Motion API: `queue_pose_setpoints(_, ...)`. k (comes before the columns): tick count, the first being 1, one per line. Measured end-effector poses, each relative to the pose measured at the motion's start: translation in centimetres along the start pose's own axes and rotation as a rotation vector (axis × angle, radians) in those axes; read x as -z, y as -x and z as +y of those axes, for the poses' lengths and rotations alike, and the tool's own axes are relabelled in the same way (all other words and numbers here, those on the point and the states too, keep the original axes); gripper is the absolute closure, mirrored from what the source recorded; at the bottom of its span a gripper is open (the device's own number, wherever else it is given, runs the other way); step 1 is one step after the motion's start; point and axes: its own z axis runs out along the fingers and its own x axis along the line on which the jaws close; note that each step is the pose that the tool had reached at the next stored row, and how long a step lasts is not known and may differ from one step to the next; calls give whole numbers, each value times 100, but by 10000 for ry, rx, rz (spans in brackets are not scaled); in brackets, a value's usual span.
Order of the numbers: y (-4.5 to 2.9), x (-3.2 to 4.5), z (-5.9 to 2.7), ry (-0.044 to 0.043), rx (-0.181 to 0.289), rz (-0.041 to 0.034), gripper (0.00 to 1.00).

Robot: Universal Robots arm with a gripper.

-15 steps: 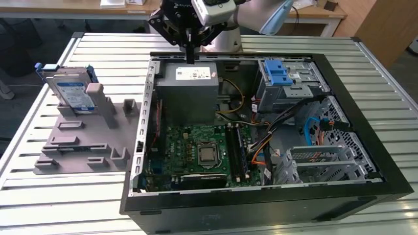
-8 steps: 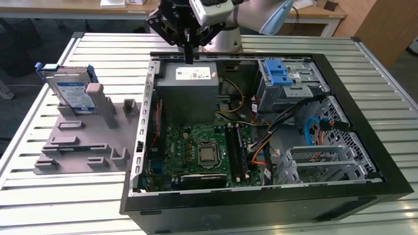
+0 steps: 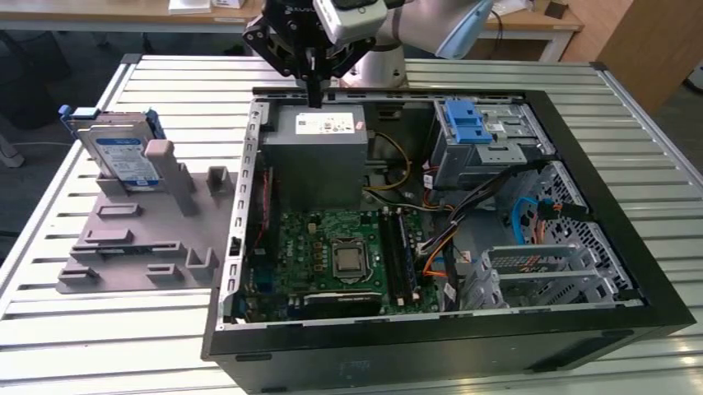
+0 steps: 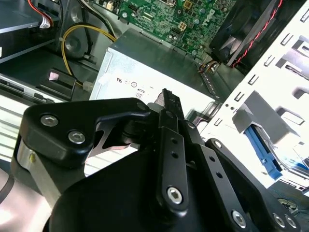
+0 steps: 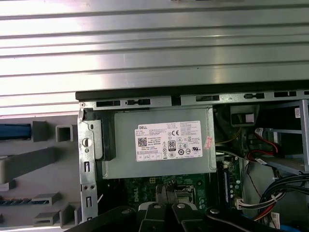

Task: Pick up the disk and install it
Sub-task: 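Reach for the disk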

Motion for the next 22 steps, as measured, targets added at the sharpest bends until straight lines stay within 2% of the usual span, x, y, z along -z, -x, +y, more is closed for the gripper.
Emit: queue_pose_setpoints(22, -93, -11, -8, -1, -1, 6, 89)
